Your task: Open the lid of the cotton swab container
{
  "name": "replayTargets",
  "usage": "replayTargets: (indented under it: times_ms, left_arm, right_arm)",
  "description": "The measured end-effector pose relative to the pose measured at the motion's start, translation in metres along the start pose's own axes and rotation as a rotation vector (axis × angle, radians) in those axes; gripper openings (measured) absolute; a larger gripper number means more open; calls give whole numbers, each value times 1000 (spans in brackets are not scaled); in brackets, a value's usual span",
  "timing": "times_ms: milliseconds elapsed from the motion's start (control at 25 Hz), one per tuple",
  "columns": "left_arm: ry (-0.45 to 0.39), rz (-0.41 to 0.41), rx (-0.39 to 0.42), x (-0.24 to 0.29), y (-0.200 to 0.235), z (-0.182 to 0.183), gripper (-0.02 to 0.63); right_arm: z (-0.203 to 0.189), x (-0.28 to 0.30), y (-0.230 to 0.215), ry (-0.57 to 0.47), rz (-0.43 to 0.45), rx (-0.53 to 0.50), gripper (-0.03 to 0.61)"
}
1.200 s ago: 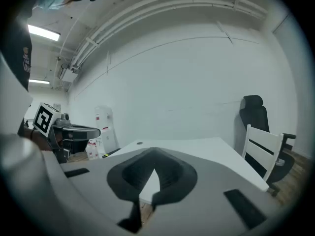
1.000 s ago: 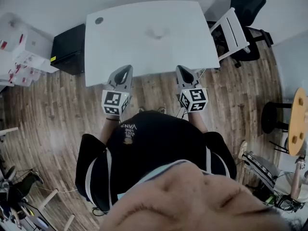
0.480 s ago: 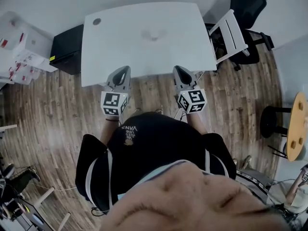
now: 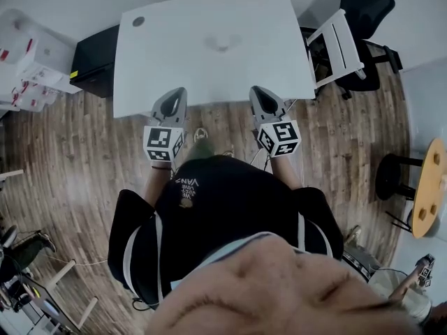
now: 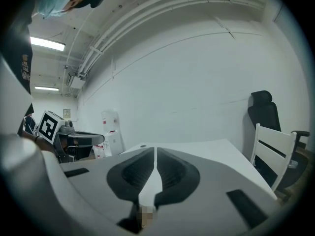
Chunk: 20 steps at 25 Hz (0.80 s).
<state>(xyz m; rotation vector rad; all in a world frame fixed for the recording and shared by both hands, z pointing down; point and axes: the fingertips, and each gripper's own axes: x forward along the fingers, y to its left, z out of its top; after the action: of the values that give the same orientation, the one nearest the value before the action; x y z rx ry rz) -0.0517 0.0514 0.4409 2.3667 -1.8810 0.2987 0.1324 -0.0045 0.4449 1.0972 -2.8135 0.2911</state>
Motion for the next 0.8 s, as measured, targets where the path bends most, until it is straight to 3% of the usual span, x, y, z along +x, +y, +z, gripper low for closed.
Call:
replayTargets:
  times_ms: [280,800]
  left_arm:
    - [10,-21,-3,31,26,-2,17]
    - [12,-163,27,113,64,3,17]
  right_arm:
    - [2,39,-11,9,-21,5,14]
    - [9,108,-45,12,-122,24,13]
